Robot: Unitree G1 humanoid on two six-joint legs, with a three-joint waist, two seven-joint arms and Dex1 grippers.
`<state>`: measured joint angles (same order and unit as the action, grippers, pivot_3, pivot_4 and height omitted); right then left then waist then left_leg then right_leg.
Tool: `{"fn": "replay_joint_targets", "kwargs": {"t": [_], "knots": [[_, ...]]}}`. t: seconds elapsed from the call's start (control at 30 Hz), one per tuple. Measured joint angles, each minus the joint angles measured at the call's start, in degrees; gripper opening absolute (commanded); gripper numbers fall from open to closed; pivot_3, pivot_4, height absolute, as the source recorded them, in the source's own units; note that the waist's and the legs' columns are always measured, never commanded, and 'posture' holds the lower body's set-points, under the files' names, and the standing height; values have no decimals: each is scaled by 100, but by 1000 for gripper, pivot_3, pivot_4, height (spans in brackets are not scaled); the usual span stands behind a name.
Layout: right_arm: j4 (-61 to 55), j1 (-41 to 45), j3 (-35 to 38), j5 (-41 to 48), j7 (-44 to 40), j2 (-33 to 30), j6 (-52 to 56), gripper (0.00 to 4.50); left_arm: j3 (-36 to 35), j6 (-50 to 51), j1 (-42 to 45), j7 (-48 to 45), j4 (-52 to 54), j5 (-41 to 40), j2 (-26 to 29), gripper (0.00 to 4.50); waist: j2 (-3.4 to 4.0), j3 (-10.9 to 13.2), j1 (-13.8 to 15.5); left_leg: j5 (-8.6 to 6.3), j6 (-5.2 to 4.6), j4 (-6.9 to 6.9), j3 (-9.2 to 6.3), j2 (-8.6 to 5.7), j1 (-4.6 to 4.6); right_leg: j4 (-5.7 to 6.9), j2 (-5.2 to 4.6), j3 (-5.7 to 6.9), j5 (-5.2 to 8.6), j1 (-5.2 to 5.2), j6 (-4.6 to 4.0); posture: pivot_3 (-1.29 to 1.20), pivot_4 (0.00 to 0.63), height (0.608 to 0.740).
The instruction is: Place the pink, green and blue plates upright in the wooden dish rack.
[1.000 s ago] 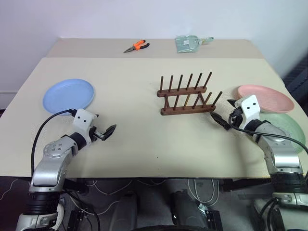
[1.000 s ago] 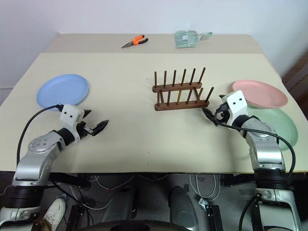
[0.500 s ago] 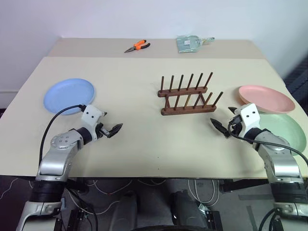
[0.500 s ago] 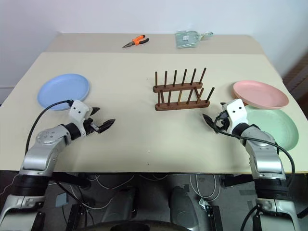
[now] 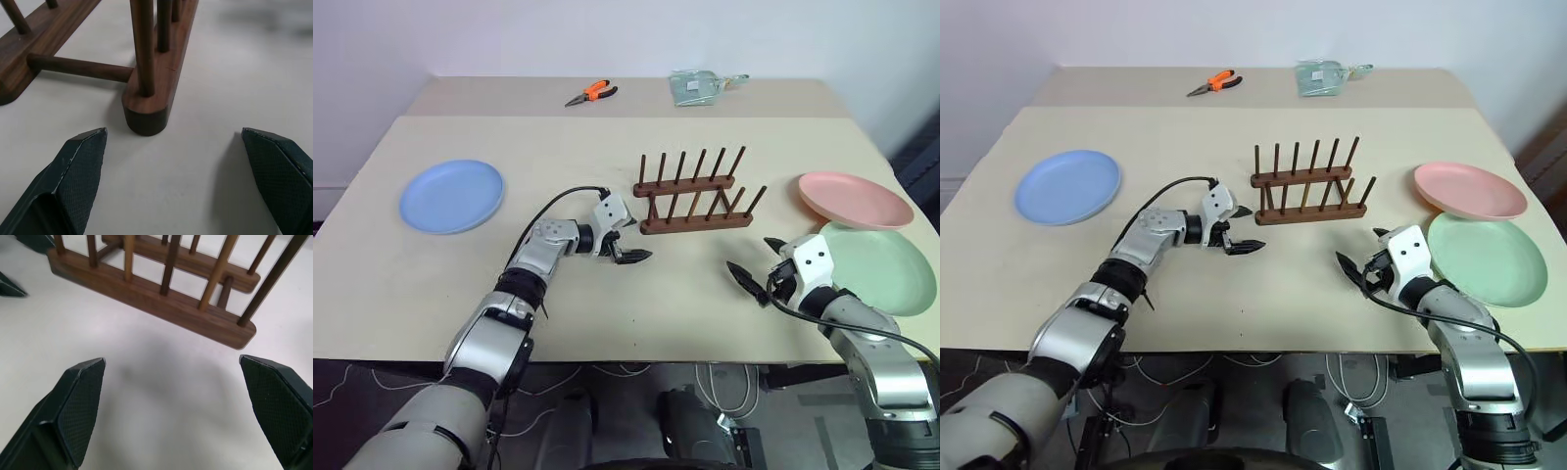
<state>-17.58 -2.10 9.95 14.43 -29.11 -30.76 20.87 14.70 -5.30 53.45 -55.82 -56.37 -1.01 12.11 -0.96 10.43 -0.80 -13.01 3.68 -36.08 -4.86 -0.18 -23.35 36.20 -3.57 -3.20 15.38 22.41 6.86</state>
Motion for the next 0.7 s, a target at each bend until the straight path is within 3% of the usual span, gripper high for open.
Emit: {"fn": "replay_joint_targets", "kwargs": {"t": [0.1, 0.2, 0.4, 0.57, 0.7], "knots": [[-165, -151, -9, -28, 123, 55, 0, 4475, -87, -194, 171, 98, -439, 50, -207, 4500, -2, -1, 17, 0, 0, -7, 0, -3, 0, -7, -3, 0, -1, -10, 2, 0, 150, 740], [-206, -224, -17, -92, 228, 95, -1, 4500, -177, -313, 240, 173, -657, 66, -355, 3703, -3, -2, 17, 0, 0, -6, -1, -3, 0, -5, -2, 0, -1, -9, 3, 0, 150, 740], [-205, -195, -106, -245, 300, 122, -36, 4500, -301, -501, 263, 506, -837, 186, -670, 838, -3, -2, 13, 0, 0, -3, -2, -3, 1, -5, -2, 0, -1, -8, 5, 0, 150, 740], [-205, -201, -181, -287, 267, 114, -42, 4500, -313, -714, 210, 545, -835, 310, -628, 758, -2, -2, -4, 0, 0, -2, -2, -2, 4, -1, -1, 0, -1, -8, 5, 0, 150, 740], [-205, -318, -136, -286, 74, -92, -12, 4500, -254, -1112, 9, 37, -616, 353, -396, 758, -2, -2, -13, 0, 0, 3, -2, -2, 5, 0, -1, 0, -1, -6, 5, 0, 150, 740]]}}
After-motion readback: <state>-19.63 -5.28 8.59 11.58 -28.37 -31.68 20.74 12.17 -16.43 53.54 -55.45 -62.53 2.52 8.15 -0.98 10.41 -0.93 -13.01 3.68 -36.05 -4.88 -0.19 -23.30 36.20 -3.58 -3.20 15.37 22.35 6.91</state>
